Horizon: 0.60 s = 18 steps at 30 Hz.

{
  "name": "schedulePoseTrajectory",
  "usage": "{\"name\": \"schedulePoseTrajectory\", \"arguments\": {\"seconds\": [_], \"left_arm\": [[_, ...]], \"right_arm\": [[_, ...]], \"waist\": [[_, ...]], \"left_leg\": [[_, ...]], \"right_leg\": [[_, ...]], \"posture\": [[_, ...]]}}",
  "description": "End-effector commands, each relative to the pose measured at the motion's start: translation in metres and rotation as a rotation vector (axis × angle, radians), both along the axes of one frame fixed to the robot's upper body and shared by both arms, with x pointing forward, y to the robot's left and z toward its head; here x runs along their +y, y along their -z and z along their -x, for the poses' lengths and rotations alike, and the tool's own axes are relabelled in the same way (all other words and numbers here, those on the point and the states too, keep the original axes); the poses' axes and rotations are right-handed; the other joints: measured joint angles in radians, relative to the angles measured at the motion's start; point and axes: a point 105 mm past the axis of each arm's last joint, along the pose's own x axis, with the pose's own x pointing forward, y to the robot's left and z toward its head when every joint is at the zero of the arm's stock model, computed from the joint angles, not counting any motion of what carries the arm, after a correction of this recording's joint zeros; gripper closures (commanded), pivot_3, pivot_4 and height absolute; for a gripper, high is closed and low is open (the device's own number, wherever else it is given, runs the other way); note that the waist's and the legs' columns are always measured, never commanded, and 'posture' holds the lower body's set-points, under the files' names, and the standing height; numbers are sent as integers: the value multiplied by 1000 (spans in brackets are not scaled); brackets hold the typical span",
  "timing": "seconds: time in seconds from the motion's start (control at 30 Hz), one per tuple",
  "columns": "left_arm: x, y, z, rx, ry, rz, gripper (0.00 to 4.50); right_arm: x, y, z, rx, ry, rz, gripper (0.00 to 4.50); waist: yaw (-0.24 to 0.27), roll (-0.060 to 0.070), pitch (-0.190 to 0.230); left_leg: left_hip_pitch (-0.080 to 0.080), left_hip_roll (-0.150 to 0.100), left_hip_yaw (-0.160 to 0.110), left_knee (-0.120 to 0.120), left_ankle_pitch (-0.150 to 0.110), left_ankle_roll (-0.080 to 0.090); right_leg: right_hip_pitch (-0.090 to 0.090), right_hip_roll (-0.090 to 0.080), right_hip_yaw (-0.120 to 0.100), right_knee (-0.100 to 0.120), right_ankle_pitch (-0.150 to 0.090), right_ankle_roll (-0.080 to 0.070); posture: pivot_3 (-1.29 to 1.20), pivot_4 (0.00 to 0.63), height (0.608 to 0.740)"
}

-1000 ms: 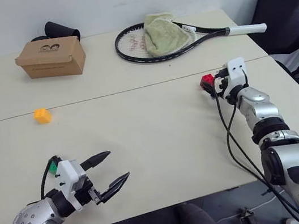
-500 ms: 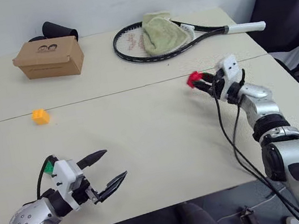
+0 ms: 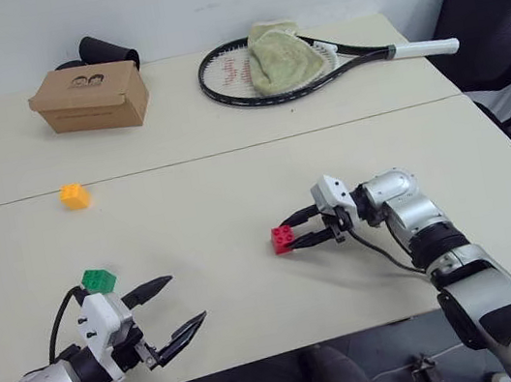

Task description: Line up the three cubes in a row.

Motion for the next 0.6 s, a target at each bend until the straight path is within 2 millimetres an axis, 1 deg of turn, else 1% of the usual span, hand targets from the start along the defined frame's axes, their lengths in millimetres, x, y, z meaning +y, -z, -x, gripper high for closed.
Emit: {"name": "schedulePoseTrajectory", "arguments": {"seconds": [0.03,0.1,0.23,0.27,0.37,0.43,0.5,0.6], "left_arm": [[0,-10,3,-50,0,-19,0],[4,-11,4,-51,-14,-24,0],[19,-9,11,-44,-83,-46,0],[26,-9,14,-43,-123,-47,0],[52,-7,28,-43,-269,-39,0],[75,-4,45,-33,-403,-25,0],[98,2,65,-14,-535,-23,0],[129,8,88,-10,-726,0,0]], "right_arm": [[0,1,-4,0,16,7,3054],[0,-3,-5,-8,22,-11,2331],[-5,-26,-5,-93,17,-85,1187],[-9,-35,-6,-122,33,-118,964],[-25,-52,-3,-179,61,-170,9],[-37,-65,8,-188,47,-255,9],[-51,-71,19,-170,56,-357,9],[-63,-65,28,-131,119,-420,9]], "waist": [[-1,0,0],[-1,0,0],[-2,0,0],[-2,0,0],[-1,0,0],[0,-1,0],[0,-2,0],[0,-4,1]], "left_leg": [[0,0,0,1,0,0],[1,0,0,2,0,0],[0,0,0,1,0,0],[0,0,0,0,0,0],[0,0,0,-1,0,0],[0,0,0,-1,-1,1],[0,0,-1,-1,-2,2],[0,0,-1,-1,-3,3]], "right_leg": [[0,0,0,0,0,0],[1,0,0,1,0,0],[0,0,0,1,0,-1],[0,0,0,1,-1,-1],[0,0,0,0,-1,-1],[0,0,0,-1,-1,-1],[0,0,0,-3,-1,-1],[1,0,0,-4,-1,-1]], "posture": [[0,150,740],[0,150,740],[0,150,740],[0,150,740],[0,150,740],[0,150,740],[0,150,740],[0,150,740]]}}
